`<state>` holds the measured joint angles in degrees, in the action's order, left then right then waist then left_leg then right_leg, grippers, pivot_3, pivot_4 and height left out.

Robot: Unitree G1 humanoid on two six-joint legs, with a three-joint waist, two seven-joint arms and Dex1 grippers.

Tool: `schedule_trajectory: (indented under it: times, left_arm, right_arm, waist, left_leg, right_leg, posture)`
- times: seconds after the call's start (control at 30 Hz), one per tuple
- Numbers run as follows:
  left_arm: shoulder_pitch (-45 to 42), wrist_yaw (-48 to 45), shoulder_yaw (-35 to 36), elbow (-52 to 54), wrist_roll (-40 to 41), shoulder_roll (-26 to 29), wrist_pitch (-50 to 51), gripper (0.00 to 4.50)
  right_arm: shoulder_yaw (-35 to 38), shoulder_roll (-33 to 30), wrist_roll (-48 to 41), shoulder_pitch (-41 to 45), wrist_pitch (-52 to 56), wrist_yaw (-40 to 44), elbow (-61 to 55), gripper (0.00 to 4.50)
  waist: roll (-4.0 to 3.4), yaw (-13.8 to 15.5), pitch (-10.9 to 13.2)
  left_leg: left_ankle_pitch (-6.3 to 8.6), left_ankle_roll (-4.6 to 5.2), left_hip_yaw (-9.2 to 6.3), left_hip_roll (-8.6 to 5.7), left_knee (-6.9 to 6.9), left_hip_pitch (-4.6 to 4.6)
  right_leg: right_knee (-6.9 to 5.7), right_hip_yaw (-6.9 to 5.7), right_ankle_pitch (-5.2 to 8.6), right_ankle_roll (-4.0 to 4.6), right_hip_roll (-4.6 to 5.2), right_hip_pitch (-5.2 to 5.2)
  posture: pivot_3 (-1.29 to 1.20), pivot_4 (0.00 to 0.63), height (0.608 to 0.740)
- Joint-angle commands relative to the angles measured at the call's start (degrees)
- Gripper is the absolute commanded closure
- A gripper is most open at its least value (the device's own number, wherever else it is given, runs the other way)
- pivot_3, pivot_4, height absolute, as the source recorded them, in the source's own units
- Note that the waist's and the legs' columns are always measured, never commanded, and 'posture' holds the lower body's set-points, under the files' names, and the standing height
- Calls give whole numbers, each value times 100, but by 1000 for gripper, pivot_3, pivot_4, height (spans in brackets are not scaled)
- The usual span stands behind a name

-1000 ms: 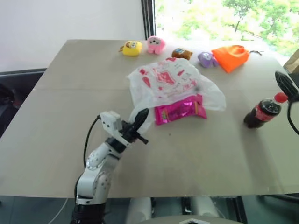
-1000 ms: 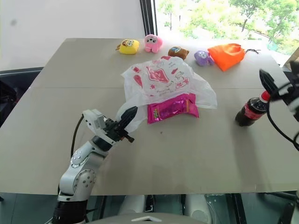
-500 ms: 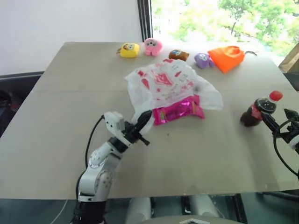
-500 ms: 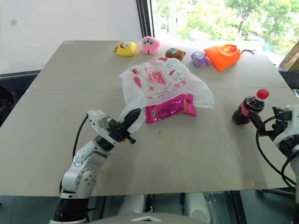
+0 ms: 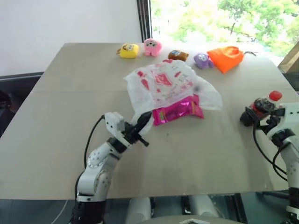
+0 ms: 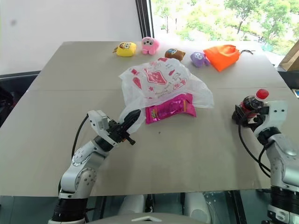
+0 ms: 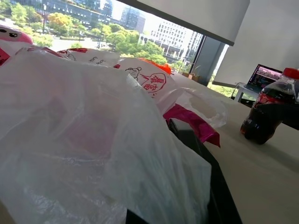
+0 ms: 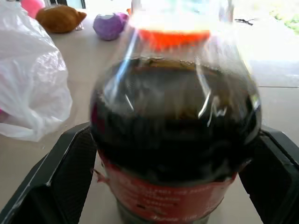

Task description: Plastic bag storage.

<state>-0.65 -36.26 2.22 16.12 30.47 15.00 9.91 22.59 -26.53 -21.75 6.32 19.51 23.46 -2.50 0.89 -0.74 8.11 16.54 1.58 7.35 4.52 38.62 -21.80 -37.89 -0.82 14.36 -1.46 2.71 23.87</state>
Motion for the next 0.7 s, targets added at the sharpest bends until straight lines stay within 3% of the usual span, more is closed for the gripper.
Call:
schedule_trajectory:
  times: [0.03,0.17,0.3,0.47,0.6,0.7]
  left_arm:
    - [12,-62,77,-26,-29,23,-149,4500]
    - [-32,-71,88,-102,-44,38,-189,4500]
    - [-27,-108,146,-42,82,8,-220,4500]
    - [68,-145,116,11,73,20,-198,4500]
    - [78,-95,136,61,78,-11,-180,4500]
    - [98,-67,108,97,62,-46,-186,4500]
  right_arm:
    - [-5,45,78,117,-257,-86,72,47]
    - [24,178,58,166,-459,-101,181,47]
    - [-30,183,-206,64,-401,186,-224,1303]
    - [-91,275,-916,104,103,364,-988,1348]
    - [-689,101,-1797,54,912,951,-2124,1348]
    - [-1448,-67,-1844,110,1290,1309,-2486,1348]
  waist:
    - [0,6,0]
    - [-1,2,0]
    - [-2,2,1]
    - [-13,-13,8]
    - [-17,-9,11]
    - [-17,-7,11]
  left_leg:
    - [-1,-1,2,0,0,0]
    - [0,-1,4,0,0,0]
    - [0,-1,4,1,-2,0]
    - [-1,-2,-1,3,-8,2]
    - [0,0,-6,3,-9,1]
    - [1,1,-23,4,-14,2]
  right_leg:
    - [1,-1,0,0,0,0]
    - [2,1,0,0,1,0]
    - [1,-1,0,0,0,0]
    - [0,3,0,0,0,3]
    - [2,3,0,0,1,3]
    - [3,-1,0,0,-1,4]
  posture:
    - [0,150,740]
    - [0,150,740]
    - [0,150,740]
    - [0,150,740]
    - [0,150,740]
    - [0,150,740]
